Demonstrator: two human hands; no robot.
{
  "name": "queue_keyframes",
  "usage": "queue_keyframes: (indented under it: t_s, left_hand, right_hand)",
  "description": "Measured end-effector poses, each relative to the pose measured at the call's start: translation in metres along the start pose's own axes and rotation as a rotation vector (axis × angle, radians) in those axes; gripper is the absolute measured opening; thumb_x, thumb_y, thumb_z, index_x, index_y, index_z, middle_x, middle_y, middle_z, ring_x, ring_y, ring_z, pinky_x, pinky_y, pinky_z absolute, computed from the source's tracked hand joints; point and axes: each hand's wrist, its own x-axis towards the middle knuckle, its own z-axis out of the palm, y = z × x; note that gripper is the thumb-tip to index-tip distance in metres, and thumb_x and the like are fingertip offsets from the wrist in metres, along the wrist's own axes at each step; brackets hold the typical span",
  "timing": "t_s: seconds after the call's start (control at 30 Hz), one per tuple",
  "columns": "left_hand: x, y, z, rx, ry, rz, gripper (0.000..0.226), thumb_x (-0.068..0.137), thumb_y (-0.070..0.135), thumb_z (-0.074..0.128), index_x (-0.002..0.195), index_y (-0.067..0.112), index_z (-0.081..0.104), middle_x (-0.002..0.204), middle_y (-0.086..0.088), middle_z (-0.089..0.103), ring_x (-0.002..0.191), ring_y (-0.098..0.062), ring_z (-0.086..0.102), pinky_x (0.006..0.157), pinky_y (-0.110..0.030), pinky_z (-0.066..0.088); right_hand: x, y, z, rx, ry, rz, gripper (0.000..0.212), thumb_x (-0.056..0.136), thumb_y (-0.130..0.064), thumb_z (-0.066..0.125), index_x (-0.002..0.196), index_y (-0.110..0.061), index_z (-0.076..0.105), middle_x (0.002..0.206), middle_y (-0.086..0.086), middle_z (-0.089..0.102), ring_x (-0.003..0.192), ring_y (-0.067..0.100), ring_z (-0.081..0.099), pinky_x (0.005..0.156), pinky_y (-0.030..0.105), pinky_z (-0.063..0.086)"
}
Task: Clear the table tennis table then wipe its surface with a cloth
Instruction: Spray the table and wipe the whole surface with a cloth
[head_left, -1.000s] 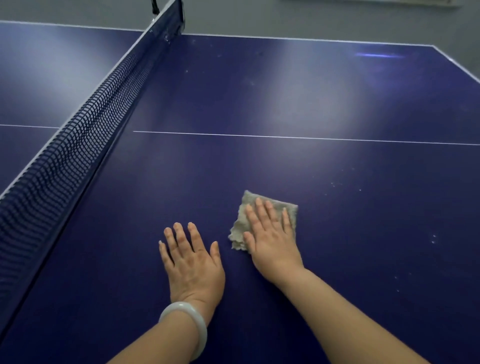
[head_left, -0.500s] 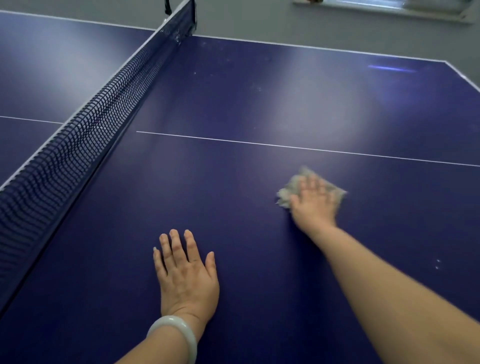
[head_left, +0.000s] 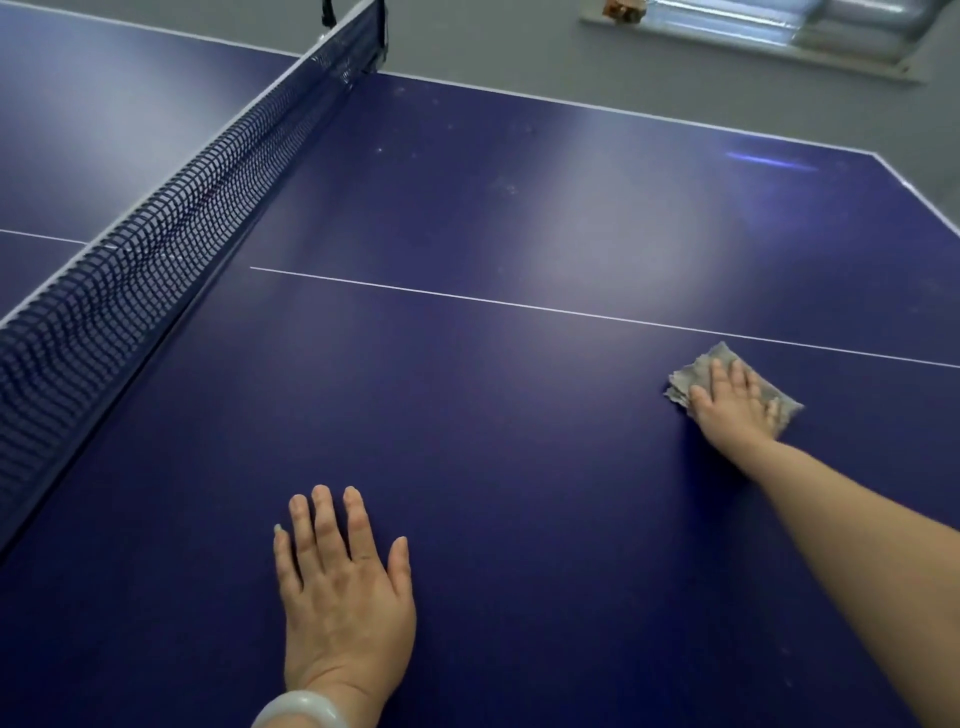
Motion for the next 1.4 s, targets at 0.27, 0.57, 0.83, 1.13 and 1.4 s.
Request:
queue_keyframes:
  t_s: [0.27, 0.57, 0.83, 1.13, 1.4]
  left_hand:
    - [0.001, -0.002, 0.003, 0.031, 0.004, 0.005, 0.072, 0.093, 0.048, 0.024, 0.142, -0.001, 0.042, 0.147, -0.026, 0.038, 0.141, -0.039, 0.03, 0.116, -0.052, 0.016]
    - [0.002, 0.0, -0.001, 0.032, -0.033, -0.027, 0.072, 0.092, 0.05, 0.021, 0.143, 0.003, 0.042, 0.148, -0.023, 0.038, 0.142, -0.037, 0.028, 0.117, -0.051, 0.016]
    - [0.003, 0.004, -0.008, 0.032, -0.098, -0.047, 0.074, 0.092, 0.051, 0.018, 0.145, 0.004, 0.04, 0.151, -0.022, 0.035, 0.144, -0.036, 0.024, 0.118, -0.052, 0.017]
    - [0.004, 0.008, -0.015, 0.026, -0.158, -0.054, 0.07, 0.097, 0.051, 0.018, 0.154, 0.012, 0.011, 0.161, -0.015, 0.007, 0.149, -0.03, -0.003, 0.121, -0.046, -0.002]
    - [0.0, 0.008, -0.017, -0.017, -0.176, -0.06, 0.07, 0.097, 0.051, 0.018, 0.154, 0.01, 0.01, 0.161, -0.017, 0.005, 0.149, -0.032, -0.005, 0.121, -0.048, -0.003]
  right_hand:
    - [-0.05, -0.196, 0.03, -0.067, -0.041, -0.519, 0.06, 0.103, -0.041, 0.024, 0.156, -0.021, 0.005, 0.163, 0.001, -0.006, 0.15, 0.019, -0.006, 0.118, 0.047, -0.008]
    - [-0.102, -0.154, 0.045, -0.098, -0.051, -0.803, 0.059, 0.103, -0.043, 0.029, 0.156, -0.029, 0.007, 0.163, -0.004, -0.003, 0.15, 0.016, -0.006, 0.12, 0.043, -0.008]
    - [-0.095, -0.092, 0.034, 0.037, 0.057, -0.068, 0.061, 0.102, -0.042, 0.02, 0.156, -0.02, 0.002, 0.163, 0.002, -0.009, 0.15, 0.022, -0.01, 0.118, 0.052, -0.008]
    - [-0.187, -0.113, 0.059, -0.098, -0.006, -0.749, 0.06, 0.103, -0.045, 0.022, 0.155, -0.029, -0.003, 0.162, -0.006, -0.012, 0.148, 0.015, -0.016, 0.118, 0.044, -0.015]
    - [-0.206, 0.012, 0.05, -0.003, 0.035, -0.036, 0.062, 0.102, -0.046, 0.011, 0.155, -0.022, -0.009, 0.161, 0.001, -0.02, 0.147, 0.019, -0.021, 0.118, 0.051, -0.012]
